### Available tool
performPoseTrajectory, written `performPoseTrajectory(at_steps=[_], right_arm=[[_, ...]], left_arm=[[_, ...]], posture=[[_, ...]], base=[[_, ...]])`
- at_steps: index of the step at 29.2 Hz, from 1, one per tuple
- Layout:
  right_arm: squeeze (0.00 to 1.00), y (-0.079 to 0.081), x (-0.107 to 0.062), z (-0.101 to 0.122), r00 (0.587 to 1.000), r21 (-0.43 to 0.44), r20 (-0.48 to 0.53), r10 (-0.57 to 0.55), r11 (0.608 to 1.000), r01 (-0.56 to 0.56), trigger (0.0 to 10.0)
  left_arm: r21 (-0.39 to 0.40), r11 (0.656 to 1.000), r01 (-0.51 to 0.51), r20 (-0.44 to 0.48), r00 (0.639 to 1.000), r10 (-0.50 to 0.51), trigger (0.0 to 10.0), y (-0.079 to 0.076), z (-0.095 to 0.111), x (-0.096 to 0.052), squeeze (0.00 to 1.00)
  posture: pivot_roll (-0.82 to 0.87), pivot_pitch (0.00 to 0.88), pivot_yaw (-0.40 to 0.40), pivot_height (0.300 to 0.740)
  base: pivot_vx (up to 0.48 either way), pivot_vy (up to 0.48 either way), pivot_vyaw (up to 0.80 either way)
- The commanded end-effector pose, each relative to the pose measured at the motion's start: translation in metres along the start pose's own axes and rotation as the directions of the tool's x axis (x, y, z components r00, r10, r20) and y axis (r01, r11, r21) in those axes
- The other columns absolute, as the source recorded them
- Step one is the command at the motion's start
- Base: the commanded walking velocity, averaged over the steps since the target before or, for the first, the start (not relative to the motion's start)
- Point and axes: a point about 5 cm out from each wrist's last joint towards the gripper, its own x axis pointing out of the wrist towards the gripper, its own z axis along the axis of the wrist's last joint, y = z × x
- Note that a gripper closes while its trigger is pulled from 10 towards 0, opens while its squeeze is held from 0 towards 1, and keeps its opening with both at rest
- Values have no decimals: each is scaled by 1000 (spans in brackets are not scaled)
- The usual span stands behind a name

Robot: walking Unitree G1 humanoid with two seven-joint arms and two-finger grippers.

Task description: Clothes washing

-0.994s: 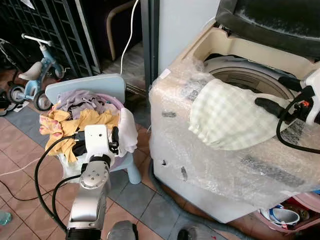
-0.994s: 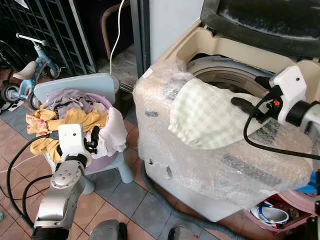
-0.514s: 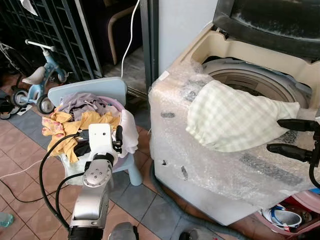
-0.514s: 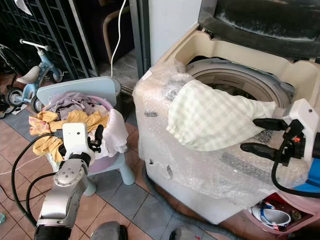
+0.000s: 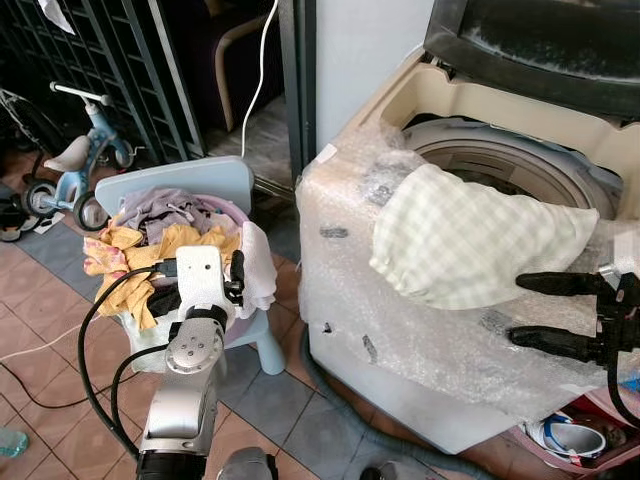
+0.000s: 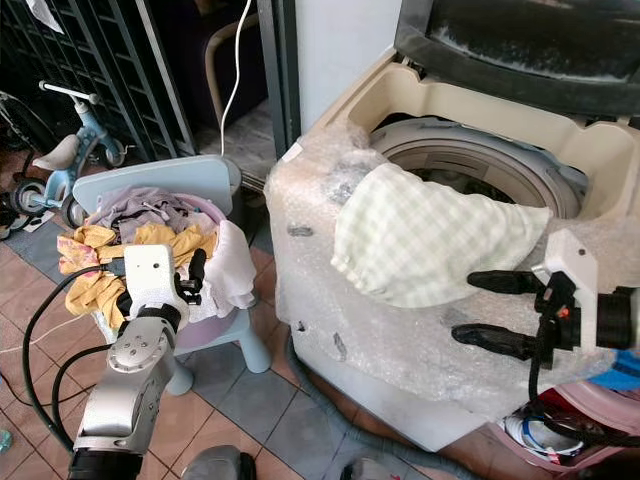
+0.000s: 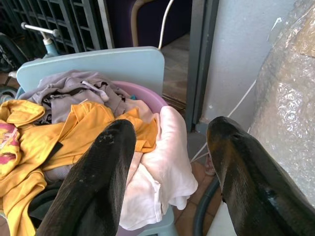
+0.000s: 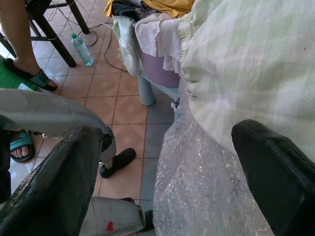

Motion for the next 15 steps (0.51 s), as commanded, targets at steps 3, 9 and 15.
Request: performPoseTrajectory(at_steps=[3, 9, 15], right_arm=[[0, 8, 12, 3, 999, -19, -11, 51, 998, -52, 10000], [0, 6, 32, 3, 1000, -14, 8, 13, 1000, -13, 10000], [0, -12, 56, 20, 975, -69, 162, -151, 984, 164, 10000]], left_arm=[[5, 1000, -3, -4, 1000, 4, 10000, 1, -1, 1, 0], [5, 1000, 0, -3, 1000, 0, 10000, -2, 0, 2, 0], [7, 1000, -4, 0, 1000, 4, 10000, -1, 0, 2, 0]], posture=[[-42, 37, 34, 740], [-38, 34, 34, 740], [-32, 31, 33, 740]], base=[[0, 0, 0], [0, 0, 0], [0, 0, 0]])
